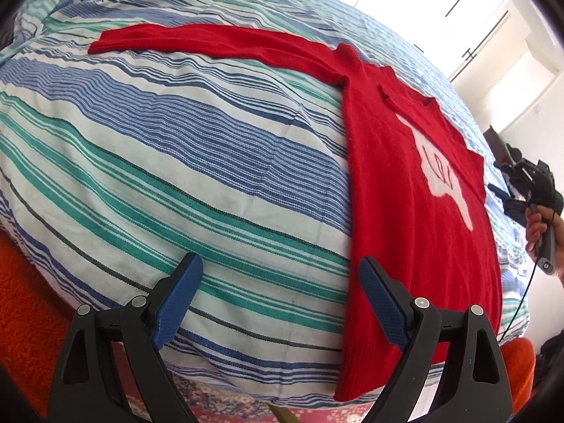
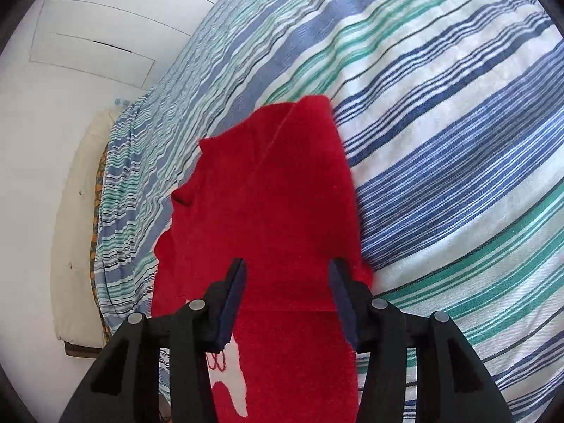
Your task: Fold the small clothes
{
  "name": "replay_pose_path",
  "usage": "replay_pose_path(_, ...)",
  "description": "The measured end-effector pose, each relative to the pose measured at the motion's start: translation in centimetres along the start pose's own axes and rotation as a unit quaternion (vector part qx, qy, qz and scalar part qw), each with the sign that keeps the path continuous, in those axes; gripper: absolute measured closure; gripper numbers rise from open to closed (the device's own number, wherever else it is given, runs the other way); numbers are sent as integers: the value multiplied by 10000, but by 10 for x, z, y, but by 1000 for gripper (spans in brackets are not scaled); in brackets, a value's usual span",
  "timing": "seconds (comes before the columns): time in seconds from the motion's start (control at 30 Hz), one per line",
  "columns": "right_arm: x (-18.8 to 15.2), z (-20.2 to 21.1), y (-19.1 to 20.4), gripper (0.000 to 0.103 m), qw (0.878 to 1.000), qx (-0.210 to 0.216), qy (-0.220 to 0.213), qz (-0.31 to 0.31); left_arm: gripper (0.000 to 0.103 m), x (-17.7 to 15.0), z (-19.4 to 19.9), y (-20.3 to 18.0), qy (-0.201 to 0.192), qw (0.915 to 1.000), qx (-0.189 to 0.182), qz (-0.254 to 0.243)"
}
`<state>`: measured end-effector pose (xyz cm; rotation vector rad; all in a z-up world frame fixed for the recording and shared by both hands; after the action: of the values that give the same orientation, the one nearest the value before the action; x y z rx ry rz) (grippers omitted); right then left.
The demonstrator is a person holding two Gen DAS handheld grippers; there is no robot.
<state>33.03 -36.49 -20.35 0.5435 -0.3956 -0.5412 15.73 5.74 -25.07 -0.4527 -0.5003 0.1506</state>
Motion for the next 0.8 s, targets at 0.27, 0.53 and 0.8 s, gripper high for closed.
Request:
replay_pose_path(0.27, -42, -5, 16, 35, 9977, 169, 456, 462, 8, 0, -4, -5, 22, 9998, 146, -125)
replay_pose_path(0.53, -91, 36, 18, 22, 9537, -1495, -1259, 2286, 7, 29, 31, -5, -865, 9942, 448, -444)
replay_pose_path(0.8, -95, 115, -66, 4, 8704, -3502, -2480, 2413, 6, 116, -36, 45, -676, 9871, 1374, -468)
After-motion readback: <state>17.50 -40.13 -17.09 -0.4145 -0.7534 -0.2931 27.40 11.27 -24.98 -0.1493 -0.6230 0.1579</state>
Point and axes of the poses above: each gripper's, at about its wrist camera, not at the fingertips, and z roughly against the way its jaws point, y to its left, x to its top, the point moved 8 cm from there along -z, roughly the way its jaws point, and after that the axes turned 7 degrees about -x, right-handed, at the moved point
